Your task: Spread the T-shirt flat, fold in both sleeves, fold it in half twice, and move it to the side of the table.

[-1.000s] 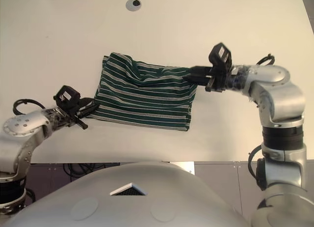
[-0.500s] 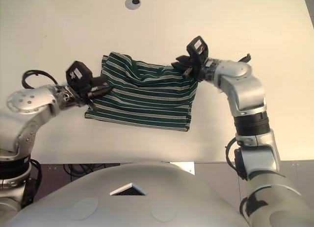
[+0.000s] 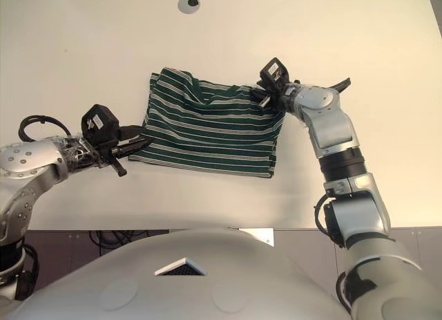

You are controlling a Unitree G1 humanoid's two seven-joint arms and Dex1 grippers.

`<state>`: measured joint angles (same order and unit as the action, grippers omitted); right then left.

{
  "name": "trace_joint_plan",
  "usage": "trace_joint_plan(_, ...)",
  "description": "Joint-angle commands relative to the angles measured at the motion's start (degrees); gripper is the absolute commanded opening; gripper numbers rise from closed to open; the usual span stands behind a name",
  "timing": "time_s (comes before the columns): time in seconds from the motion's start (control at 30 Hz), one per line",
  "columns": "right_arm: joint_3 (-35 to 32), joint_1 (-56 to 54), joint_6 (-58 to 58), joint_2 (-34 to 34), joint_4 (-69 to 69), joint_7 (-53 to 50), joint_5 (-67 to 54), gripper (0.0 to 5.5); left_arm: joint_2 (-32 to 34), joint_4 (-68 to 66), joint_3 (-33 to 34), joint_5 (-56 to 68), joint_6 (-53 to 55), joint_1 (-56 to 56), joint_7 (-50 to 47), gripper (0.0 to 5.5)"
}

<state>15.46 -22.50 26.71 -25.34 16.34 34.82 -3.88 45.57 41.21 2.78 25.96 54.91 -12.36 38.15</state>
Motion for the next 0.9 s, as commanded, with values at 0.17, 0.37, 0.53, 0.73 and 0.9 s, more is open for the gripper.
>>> trace_joint_plan(0.17,-3.4,-3.1,3.7,0.6,-2.2,1.1,-1.6,1.18,-0.2,-8.9,-7.4,-8.1,-4.2,-0.9,-4.6,1.27)
trace_joint_plan(0.37,-21.6,-16.2,1.9,9.3,-2.3,-11.1,-12.5,1.18,-2.6,-39.9,-17.4,-21.0,-17.8,19.0,-4.6,1.27)
trace_joint_plan(0.53,-19.7,-16.1,-0.4,10.4,-0.5,-11.9,-11.4,1.18,-15.7,-92.3,-12.6,-27.0,-41.6,58.5,-24.7,1.27)
trace_joint_plan(0.73,-14.3,-6.5,4.0,8.3,-9.3,-5.8,-13.0,1.18,-19.4,-82.0,-2.7,-13.7,-38.2,48.4,-20.2,1.27)
trace_joint_plan(0.9,-15.1,-0.2,6.4,7.3,-14.3,-6.1,-13.2,1.18,-21.5,-28.0,-7.3,-0.5,-17.9,19.2,-18.9,1.27)
